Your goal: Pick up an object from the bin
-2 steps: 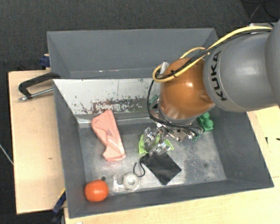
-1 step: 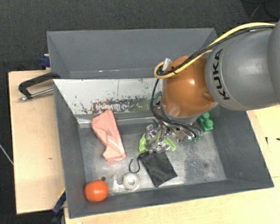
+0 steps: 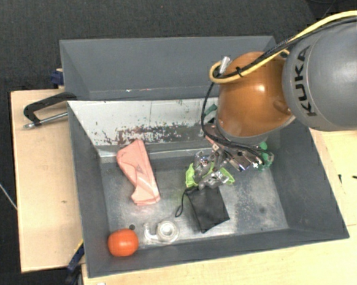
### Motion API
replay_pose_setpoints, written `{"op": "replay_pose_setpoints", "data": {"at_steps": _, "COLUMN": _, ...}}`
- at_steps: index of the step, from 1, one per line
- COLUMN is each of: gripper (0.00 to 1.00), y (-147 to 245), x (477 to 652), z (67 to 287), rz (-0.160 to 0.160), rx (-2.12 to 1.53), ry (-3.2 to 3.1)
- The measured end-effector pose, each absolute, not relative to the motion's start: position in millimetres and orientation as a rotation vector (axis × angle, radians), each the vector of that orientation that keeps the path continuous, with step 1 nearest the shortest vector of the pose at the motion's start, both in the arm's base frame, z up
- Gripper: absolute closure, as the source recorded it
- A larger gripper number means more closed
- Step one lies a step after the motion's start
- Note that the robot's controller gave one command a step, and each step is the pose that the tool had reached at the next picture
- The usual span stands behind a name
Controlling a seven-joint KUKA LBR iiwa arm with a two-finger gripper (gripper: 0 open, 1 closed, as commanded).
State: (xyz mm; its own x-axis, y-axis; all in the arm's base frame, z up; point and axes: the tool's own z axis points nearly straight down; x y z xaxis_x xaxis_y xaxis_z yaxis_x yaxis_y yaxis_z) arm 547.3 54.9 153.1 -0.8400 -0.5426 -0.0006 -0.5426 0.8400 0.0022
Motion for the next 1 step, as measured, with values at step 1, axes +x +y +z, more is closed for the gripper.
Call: {"op": "replay_pose_setpoints", "data": {"at_steps": 1, "gripper": 1.00, "y": 60.5, "x": 558.4, "z": 166.1, "rz": 0.003, "rx": 0.839, "ry": -3.045}}
